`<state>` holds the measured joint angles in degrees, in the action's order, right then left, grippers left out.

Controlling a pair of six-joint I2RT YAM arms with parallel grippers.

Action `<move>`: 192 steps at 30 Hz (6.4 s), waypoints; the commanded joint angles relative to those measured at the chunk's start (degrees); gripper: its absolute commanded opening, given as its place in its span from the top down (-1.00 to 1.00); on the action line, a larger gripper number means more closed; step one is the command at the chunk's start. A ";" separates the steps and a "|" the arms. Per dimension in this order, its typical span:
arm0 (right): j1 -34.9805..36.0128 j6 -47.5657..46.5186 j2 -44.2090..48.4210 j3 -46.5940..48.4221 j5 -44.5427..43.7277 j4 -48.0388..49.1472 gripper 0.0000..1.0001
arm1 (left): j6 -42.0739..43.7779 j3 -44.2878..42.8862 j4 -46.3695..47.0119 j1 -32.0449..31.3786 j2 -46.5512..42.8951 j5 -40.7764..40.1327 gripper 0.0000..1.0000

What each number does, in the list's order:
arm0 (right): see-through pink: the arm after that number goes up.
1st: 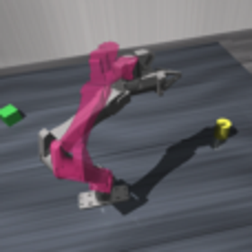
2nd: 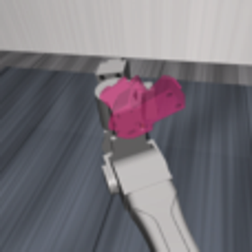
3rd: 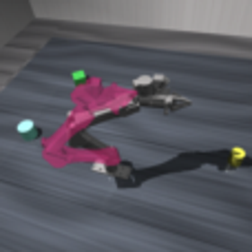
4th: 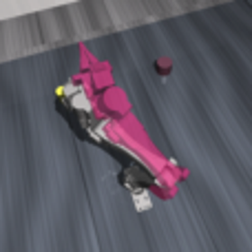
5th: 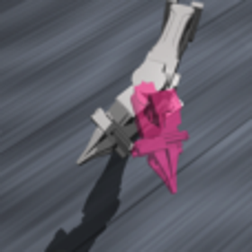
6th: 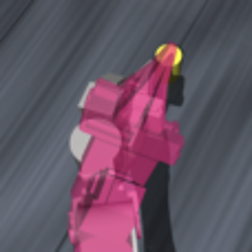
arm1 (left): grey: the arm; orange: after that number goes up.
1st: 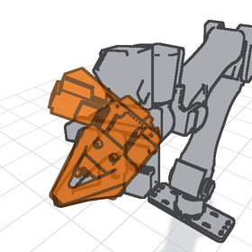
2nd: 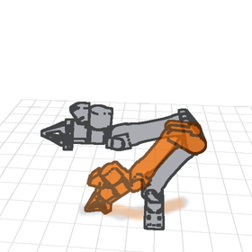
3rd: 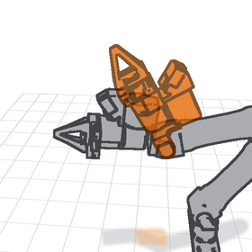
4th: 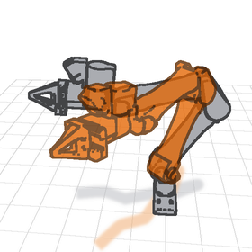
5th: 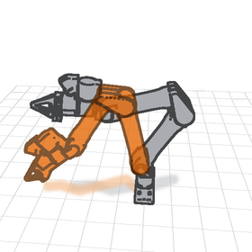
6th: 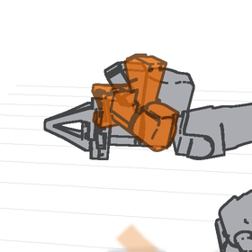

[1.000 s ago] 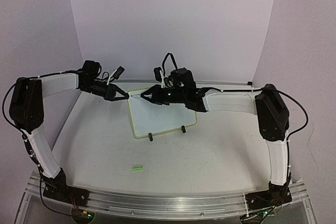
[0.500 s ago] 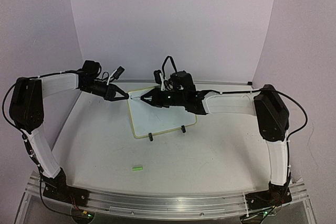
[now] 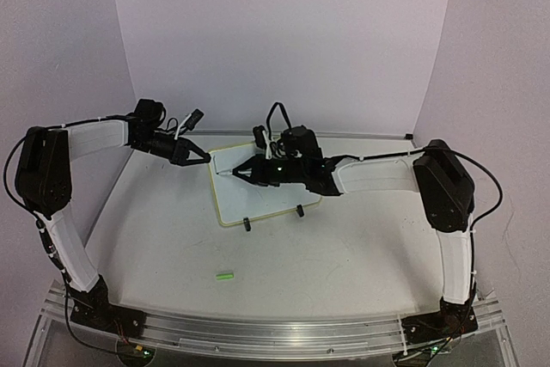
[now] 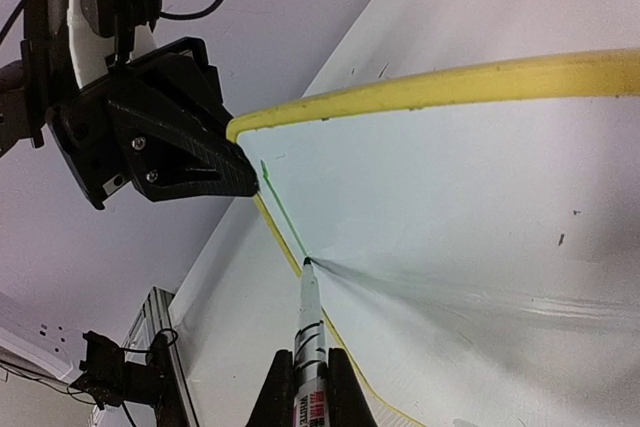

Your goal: Write a sentence on the whiteboard

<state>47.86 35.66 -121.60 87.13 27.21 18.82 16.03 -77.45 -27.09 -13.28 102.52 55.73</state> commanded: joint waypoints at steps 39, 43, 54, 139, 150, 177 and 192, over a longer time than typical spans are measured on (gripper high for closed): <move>-0.12 -0.41 -1.36 6.79 -3.41 1.32 1.00 | 1.05 -0.70 -2.56 0.10 -0.46 -1.63 1.00; -0.11 0.00 -1.14 6.29 -4.76 1.30 1.00 | 1.12 -0.69 -2.62 0.08 -0.59 -1.73 1.00; -0.07 -0.47 4.24 -0.44 -12.30 2.91 1.00 | 1.16 -0.69 -2.71 0.01 -0.65 -1.74 1.00; 1.42 -2.94 3.58 -0.04 -11.90 0.78 1.00 | 1.41 -1.13 -3.62 -0.49 -0.57 -3.35 1.00; 1.43 -2.68 5.80 -3.25 -15.22 0.51 1.00 | 1.44 -1.12 -3.58 -0.53 -0.85 -3.42 1.00; 1.43 -1.09 6.16 -6.17 -13.03 1.46 1.00 | 1.53 -1.05 -3.71 -0.57 -1.09 -3.60 1.00; 1.44 0.29 6.58 -5.84 -15.14 6.54 1.00 | 1.63 -1.13 -3.82 -0.65 -1.01 -3.68 1.00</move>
<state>49.58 35.64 -116.99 80.97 15.07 22.36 16.30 -77.56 -27.59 -13.45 102.50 55.07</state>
